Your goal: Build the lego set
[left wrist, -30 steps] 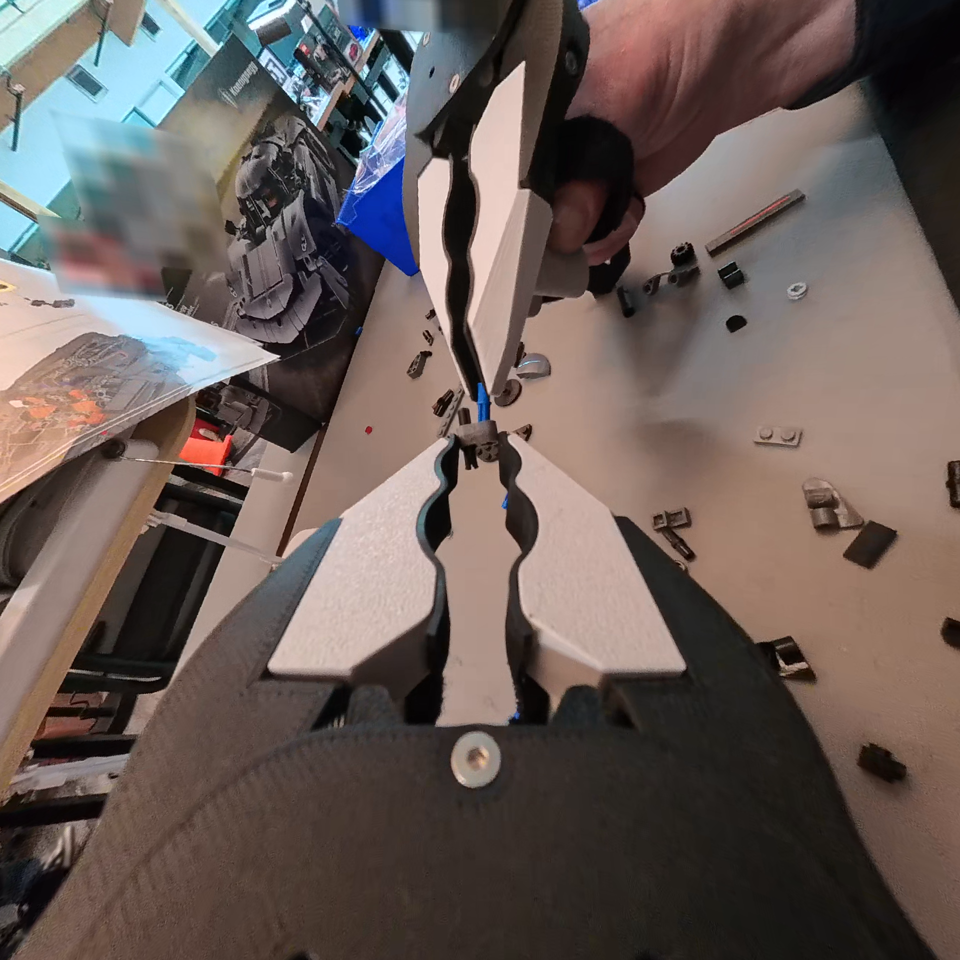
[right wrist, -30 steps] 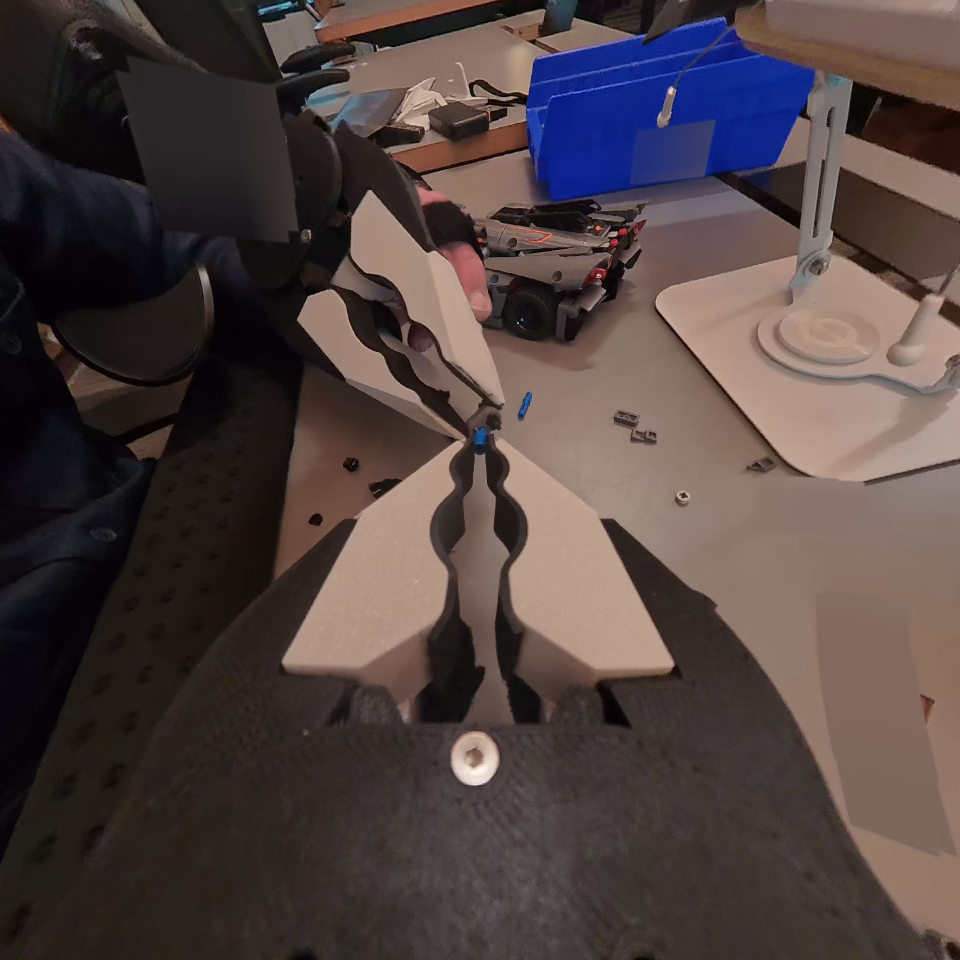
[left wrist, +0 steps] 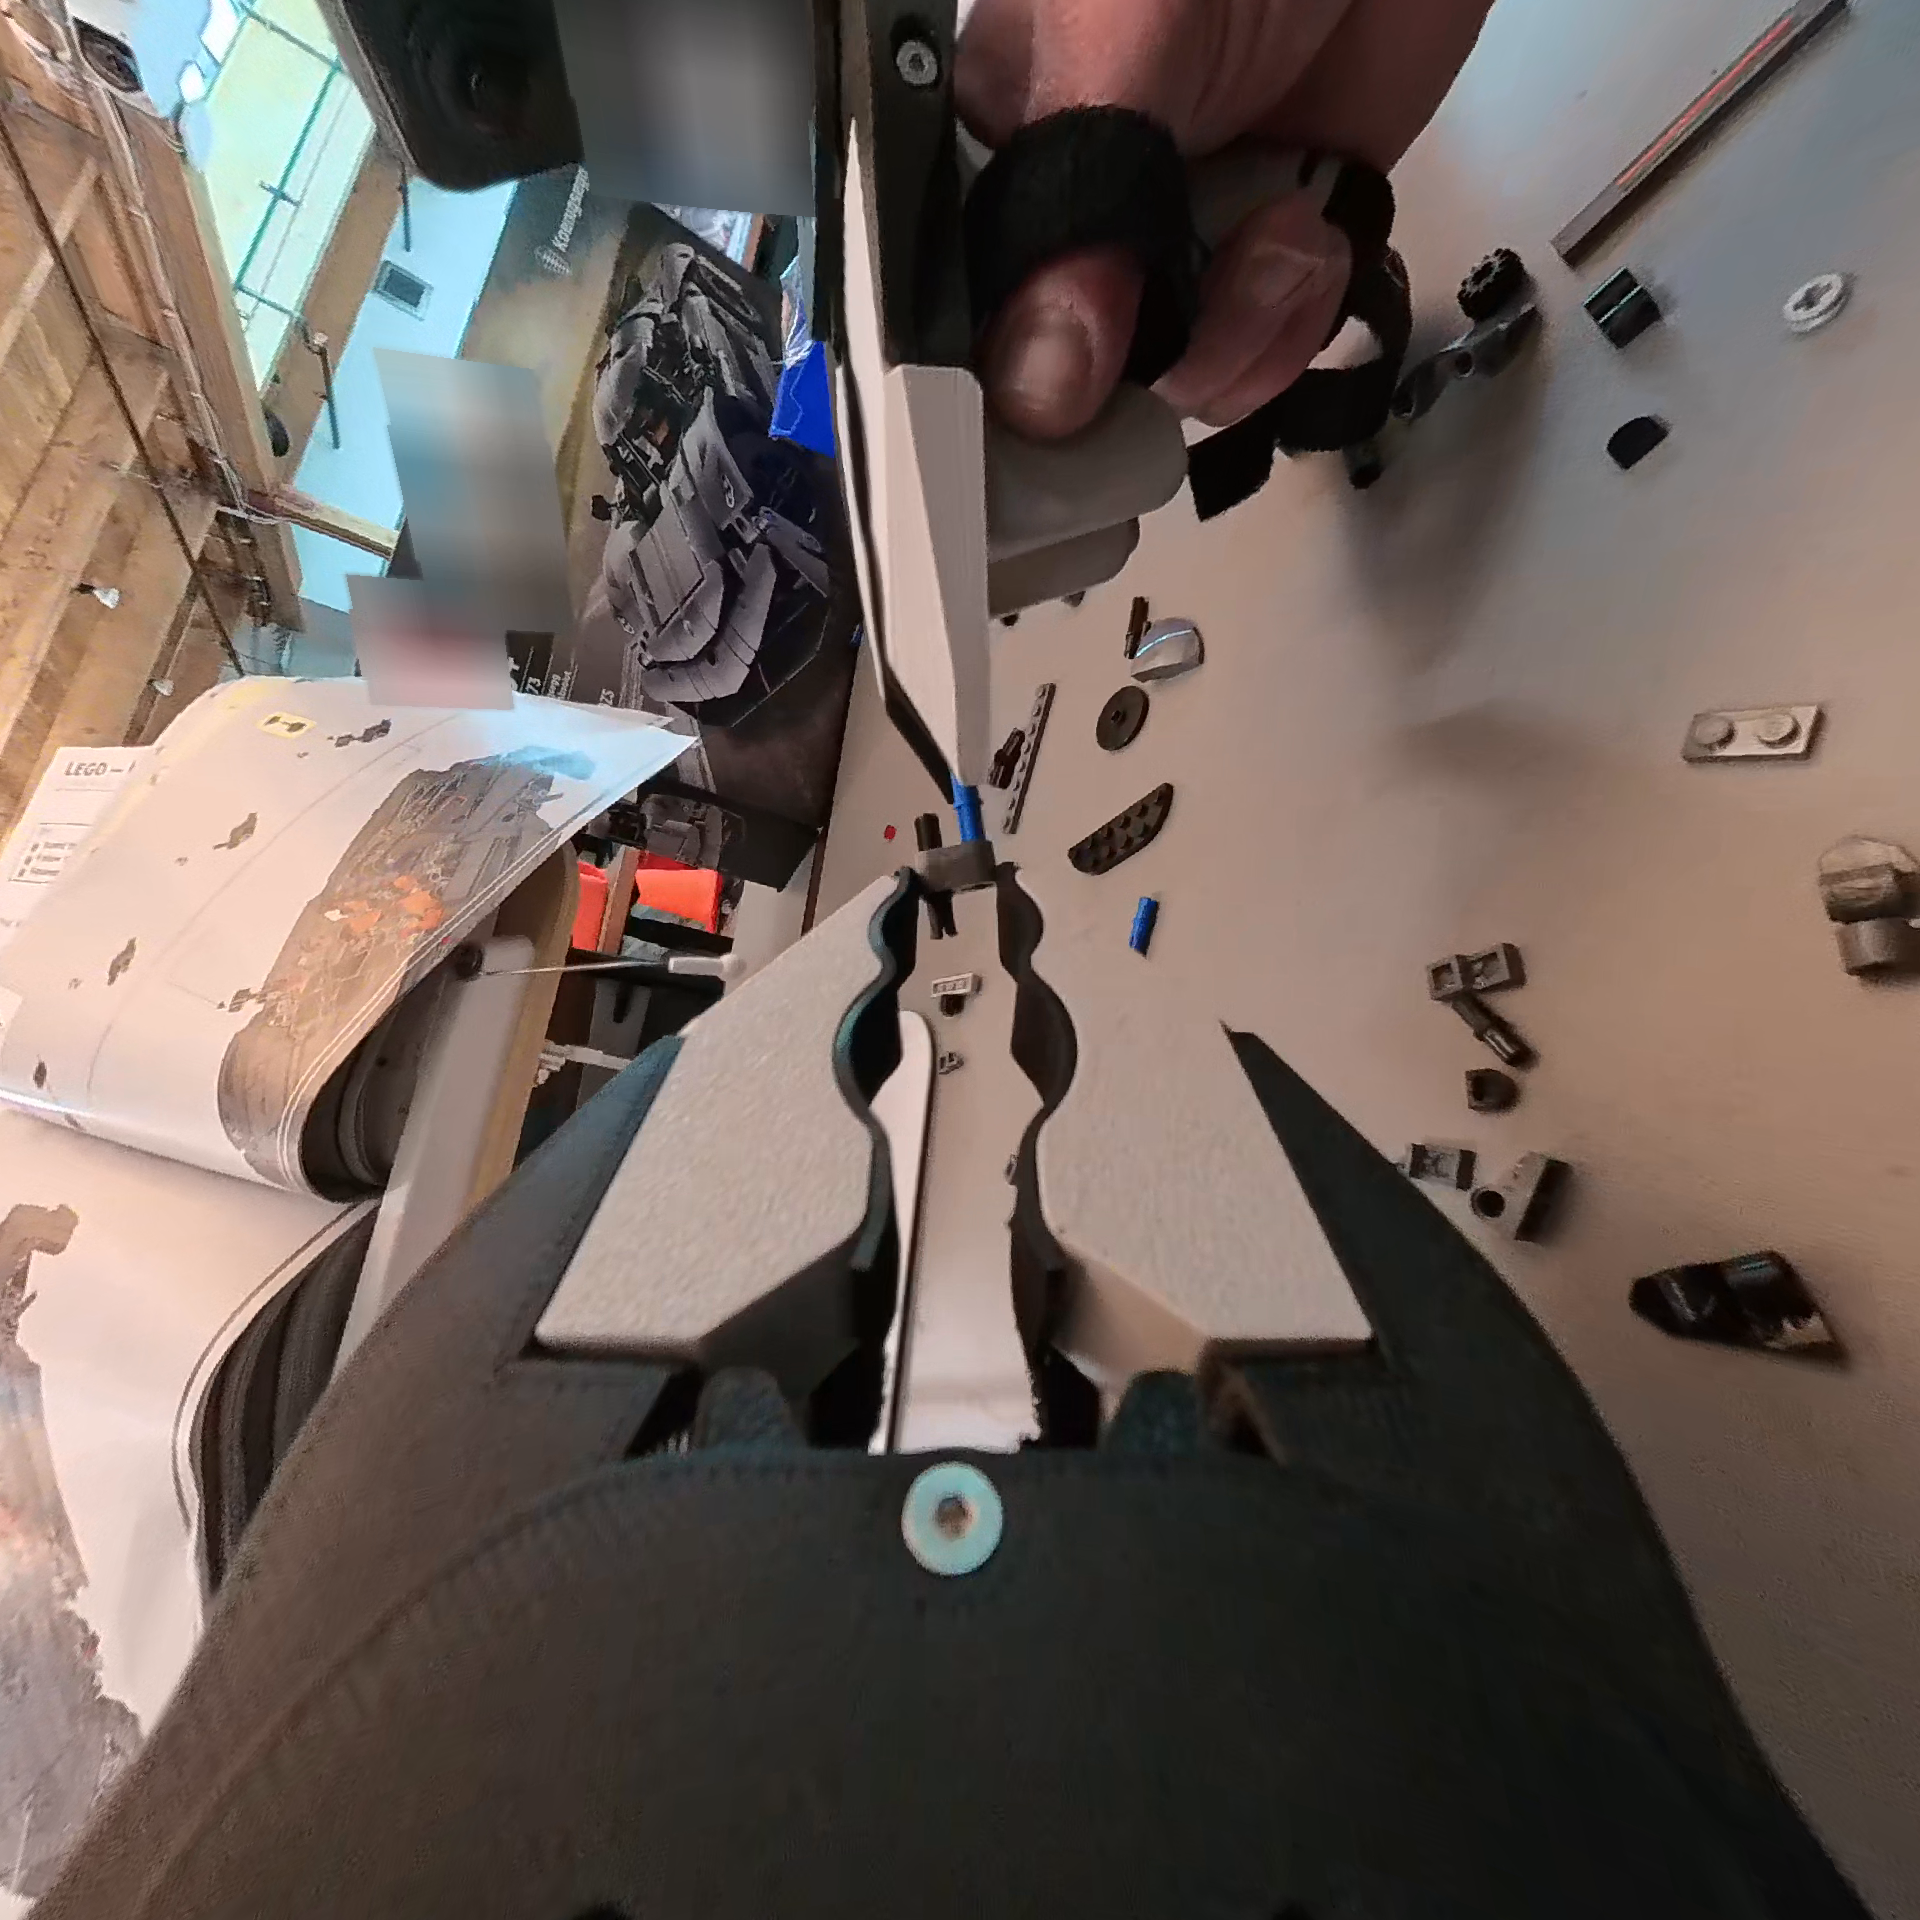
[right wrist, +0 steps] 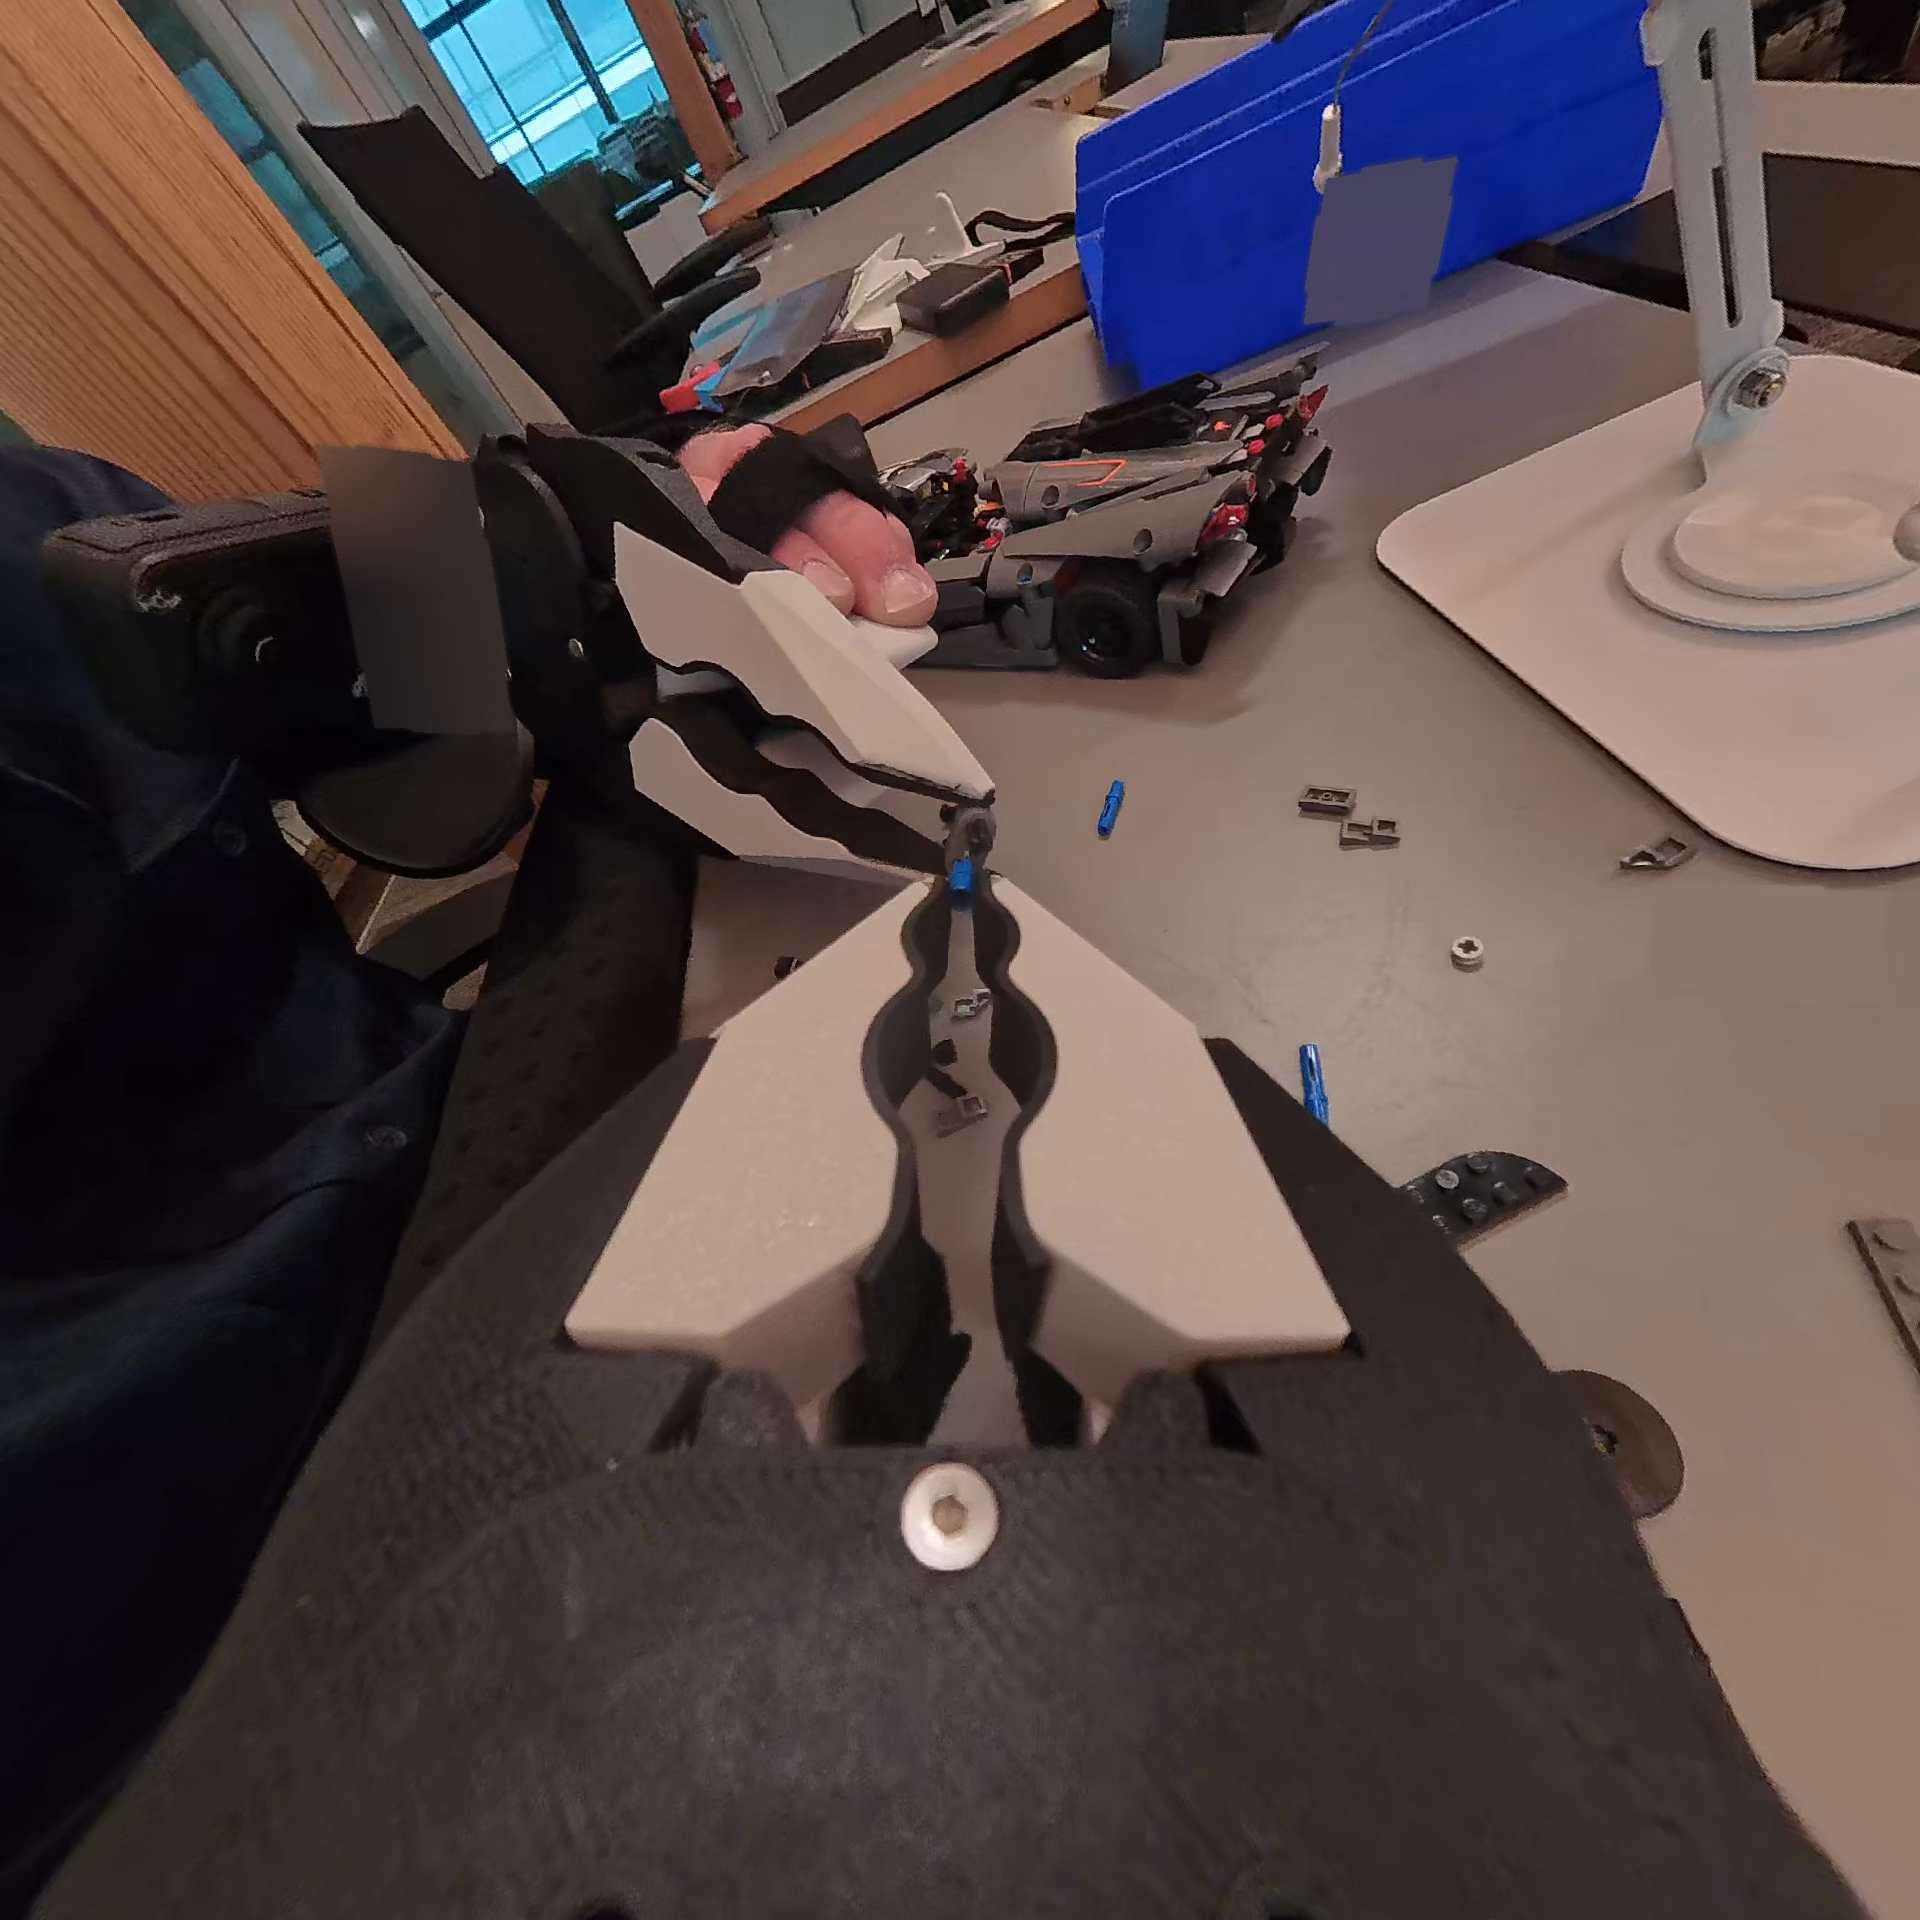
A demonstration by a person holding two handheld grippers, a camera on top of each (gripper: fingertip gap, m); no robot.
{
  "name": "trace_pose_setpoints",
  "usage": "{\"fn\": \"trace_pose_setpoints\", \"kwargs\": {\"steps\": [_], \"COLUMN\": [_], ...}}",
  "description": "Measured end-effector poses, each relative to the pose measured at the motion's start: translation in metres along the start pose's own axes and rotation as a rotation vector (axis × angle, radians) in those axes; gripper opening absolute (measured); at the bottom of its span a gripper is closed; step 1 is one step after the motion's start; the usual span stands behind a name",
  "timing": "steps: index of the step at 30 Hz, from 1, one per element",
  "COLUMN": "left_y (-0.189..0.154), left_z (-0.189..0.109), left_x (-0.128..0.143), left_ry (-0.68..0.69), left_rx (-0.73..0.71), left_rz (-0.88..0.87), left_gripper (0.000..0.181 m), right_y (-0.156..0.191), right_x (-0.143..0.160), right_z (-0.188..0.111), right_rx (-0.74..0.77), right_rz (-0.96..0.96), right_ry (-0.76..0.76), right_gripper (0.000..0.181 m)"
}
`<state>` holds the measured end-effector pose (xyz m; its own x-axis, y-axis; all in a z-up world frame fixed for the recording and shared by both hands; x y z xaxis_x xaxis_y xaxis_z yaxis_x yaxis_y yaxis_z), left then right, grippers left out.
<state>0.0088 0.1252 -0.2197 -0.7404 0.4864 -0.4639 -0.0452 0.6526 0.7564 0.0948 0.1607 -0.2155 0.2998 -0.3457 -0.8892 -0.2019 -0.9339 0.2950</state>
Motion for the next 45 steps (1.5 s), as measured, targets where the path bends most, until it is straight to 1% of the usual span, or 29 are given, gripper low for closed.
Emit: {"fn": "trace_pose_setpoints", "kwargs": {"steps": [13, 22, 32, 45], "left_y": [0.0005, 0.0016, 0.0001, 0.0055], "left_z": [-0.0016, -0.0037, -0.0039, -0.0045], "left_x": [-0.0022, -0.0038, -0.0059, -0.0055], "left_ry": [0.0, 0.008, 0.051, 0.059], "left_rx": [-0.031, -0.052, -0.067, -0.065], "left_rz": [0.025, 0.032, 0.066, -0.006], "left_gripper": [0.012, 0.011, 0.011, 0.011], "right_y": [0.0004, 0.0028, 0.0047, 0.006], "right_x": [-0.0016, -0.0037, -0.0054, -0.0082], "right_z": [0.0, -0.0005, -0.0005, -0.0005], "right_rx": [-0.043, -0.04, -0.03, 0.031], "right_rz": [0.051, 0.042, 0.039, -0.018], "right_ry": [-0.024, -0.035, -0.04, -0.054], "right_gripper": [0.001, 0.001, 0.001, 0.001]}}
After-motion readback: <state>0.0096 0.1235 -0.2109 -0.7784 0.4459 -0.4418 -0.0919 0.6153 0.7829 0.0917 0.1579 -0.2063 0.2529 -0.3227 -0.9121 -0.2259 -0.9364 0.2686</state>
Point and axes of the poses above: each gripper's, where its closed fingertips meet, z out along the fingers, x out of its underside, y = z × x across the jaws, the point moved 5 cm from there along -z, back along the fingers, and after that the axes turned 12 degrees about x, right-handed, at the moved point
